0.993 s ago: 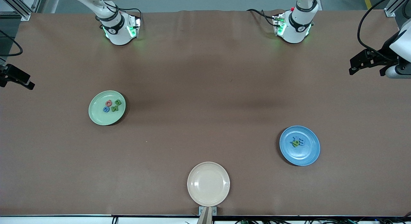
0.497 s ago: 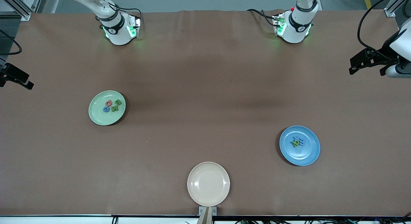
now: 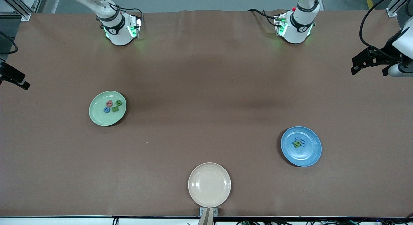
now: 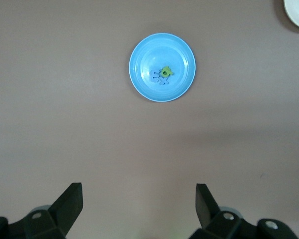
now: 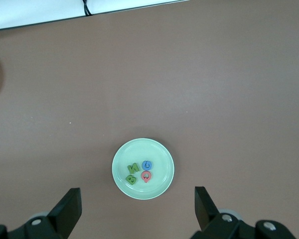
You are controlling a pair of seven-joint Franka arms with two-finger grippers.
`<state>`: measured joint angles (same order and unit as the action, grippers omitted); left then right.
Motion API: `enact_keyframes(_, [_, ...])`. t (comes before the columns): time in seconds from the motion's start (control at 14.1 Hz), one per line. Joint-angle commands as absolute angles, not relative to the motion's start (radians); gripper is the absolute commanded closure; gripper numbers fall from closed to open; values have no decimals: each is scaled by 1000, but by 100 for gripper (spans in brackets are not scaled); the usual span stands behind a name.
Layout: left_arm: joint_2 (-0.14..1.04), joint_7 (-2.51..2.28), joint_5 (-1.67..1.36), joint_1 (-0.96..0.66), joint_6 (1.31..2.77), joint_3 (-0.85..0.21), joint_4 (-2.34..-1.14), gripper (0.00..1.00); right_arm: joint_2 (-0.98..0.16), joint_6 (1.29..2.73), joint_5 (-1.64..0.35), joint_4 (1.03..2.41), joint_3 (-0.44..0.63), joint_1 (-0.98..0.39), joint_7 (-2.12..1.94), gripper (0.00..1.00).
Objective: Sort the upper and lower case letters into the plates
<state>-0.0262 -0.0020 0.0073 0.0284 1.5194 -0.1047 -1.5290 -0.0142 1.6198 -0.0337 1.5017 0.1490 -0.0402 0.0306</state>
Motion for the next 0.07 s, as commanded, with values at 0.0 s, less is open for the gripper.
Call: enact_keyframes(0.0, [-41,-8,-8,32,1493,-109,-1517,0,-23,1621,-58,1488,156,-43,37,0])
